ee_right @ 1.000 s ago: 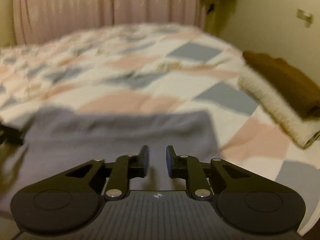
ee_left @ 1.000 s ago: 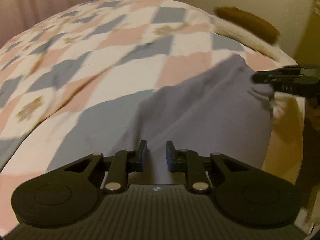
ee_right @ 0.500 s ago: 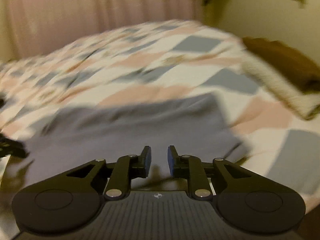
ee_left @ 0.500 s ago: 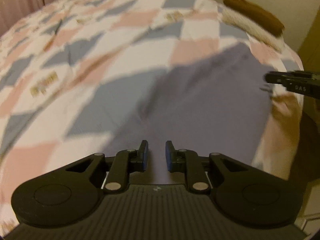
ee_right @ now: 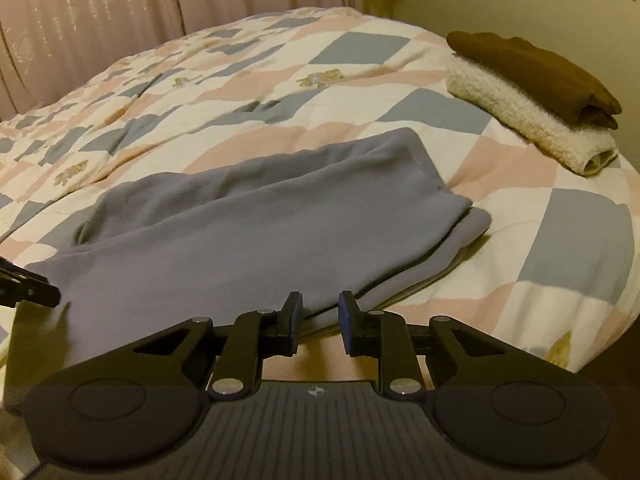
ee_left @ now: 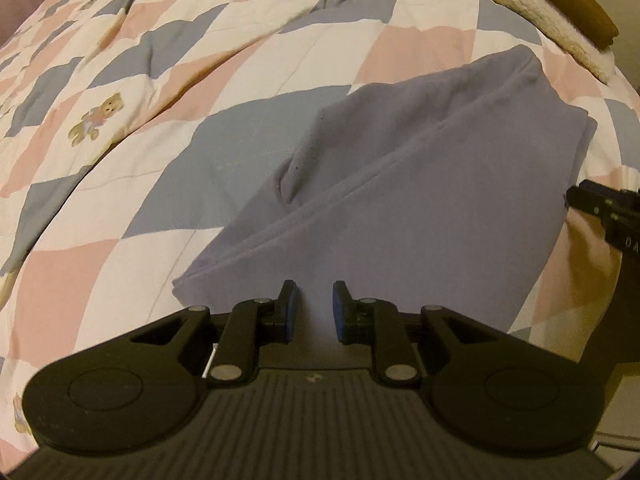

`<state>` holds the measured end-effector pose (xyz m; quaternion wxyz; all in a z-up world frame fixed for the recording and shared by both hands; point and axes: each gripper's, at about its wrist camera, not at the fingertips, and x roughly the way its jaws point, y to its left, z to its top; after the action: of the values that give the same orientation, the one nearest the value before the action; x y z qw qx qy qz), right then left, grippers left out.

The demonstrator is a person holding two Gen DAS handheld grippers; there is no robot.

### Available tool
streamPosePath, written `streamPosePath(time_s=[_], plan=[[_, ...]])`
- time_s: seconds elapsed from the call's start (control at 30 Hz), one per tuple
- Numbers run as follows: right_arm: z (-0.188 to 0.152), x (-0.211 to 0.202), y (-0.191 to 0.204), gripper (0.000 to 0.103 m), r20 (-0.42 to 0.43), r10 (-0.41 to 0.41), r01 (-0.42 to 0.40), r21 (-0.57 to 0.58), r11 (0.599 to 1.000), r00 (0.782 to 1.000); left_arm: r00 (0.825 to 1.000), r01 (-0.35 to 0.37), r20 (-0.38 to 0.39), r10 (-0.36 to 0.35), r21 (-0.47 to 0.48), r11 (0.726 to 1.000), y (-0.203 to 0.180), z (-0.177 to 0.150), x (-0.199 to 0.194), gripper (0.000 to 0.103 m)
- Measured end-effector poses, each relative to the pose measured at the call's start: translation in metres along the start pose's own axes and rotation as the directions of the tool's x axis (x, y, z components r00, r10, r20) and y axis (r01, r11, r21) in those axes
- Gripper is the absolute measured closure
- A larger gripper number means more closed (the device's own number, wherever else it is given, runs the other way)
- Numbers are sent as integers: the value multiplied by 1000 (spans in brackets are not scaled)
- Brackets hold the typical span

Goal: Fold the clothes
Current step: 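Smooth the folded sweatpants bundle with both open tools, then grasp the grey sweatpants end with both tools and fold it over the bundle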

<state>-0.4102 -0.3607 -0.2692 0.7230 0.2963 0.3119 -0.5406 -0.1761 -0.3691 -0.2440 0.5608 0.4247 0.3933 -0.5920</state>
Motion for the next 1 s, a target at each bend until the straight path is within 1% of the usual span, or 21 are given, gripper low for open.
streamPosePath(time_s=[0.07,0.13,0.23,0.3,0.4,0.47,0.5,0.53,0.57,0.6,0.63,0.67,0.7,0.73,0.8,0.83,0.9,0.93,1.0], plan=[[-5,2,10,77,-4,-12,12,6,1000,1000,1000,9,-8,-9,16,1000,4,1,4,86],[-10,5,18,76,-14,-31,31,5,1000,999,1000,-3,16,2,71,997,15,-4,1,86],[-15,13,25,76,-37,-88,89,-1,996,995,998,-26,55,18,157,987,32,-12,-4,86],[-12,5,30,76,-20,-127,127,4,992,992,996,-44,82,27,213,976,43,-18,-8,86],[-14,-18,47,73,30,-172,173,-26,985,985,992,-72,124,37,294,953,60,-27,-13,86],[-21,-33,65,72,47,-179,182,-55,982,983,988,-92,151,41,347,933,71,-32,-16,86],[-27,-41,76,72,50,-176,179,-69,981,983,983,-123,173,55,413,903,74,-41,-18,86],[-33,-47,89,71,51,-169,173,-82,982,984,979,-147,194,58,485,862,75,-50,-19,86],[-40,-54,103,71,53,-157,162,-97,982,986,975,-170,214,58,554,815,76,-59,-21,86],[-47,-62,119,70,55,-142,147,-116,982,988,970,-189,238,45,627,756,73,-68,-22,86],[-54,-68,134,67,57,-125,132,-133,982,991,965,-208,262,27,695,689,69,-78,-22,83],[-60,-73,150,65,58,-104,112,-159,981,993,959,-227,283,7,755,615,66,-87,-23,81],[-67,-78,167,57,57,-80,89,-194,977,995,950,-258,311,-10,808,529,62,-98,-21,76],[-75,-83,185,54,56,-55,67,-229,971,997,941,-292,338,-30,851,437,58,-108,-18,73],[-90,-86,217,54,51,-21,36,-322,946,998,917,-363,394,-69,892,271,54,-126,-9,71],[-98,-86,232,54,55,-21,40,-376,926,998,902,-400,421,-93,898,184,53,-135,-3,70],[-113,-82,258,53,79,-50,82,-485,871,996,872,-467,469,-136,883,49,53,-147,8,67],[-119,-79,269,49,90,-70,107,-531,840,994,862,-488,482,-156,873,0,55,-151,13,65],[-131,-68,288,49,114,-124,167,-613,772,986,843,-525,502,-195,847,-88,60,-158,23,63]])
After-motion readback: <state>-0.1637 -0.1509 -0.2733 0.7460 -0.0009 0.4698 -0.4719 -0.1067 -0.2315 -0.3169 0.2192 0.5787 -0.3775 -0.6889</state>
